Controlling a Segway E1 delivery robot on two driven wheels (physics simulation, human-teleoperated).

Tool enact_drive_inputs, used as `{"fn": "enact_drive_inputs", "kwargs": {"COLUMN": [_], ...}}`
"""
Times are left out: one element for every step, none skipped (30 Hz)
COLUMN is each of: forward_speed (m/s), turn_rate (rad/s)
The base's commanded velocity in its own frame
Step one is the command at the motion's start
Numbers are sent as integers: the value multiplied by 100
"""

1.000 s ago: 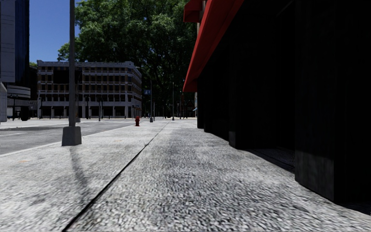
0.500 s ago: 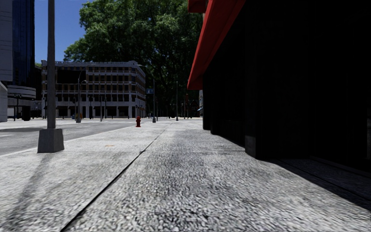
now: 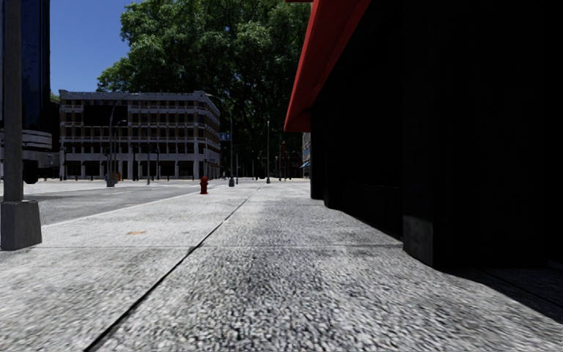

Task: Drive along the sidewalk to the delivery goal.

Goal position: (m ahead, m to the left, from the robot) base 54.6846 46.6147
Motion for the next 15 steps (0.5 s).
{"fn": "enact_drive_inputs", "kwargs": {"forward_speed": [200,200,200,200,200,200,200,200,200,200,200,200,200,200,200], "turn_rate": [0,0,0,0,0,0,0,0,0,0,0,0,0,0,0]}}
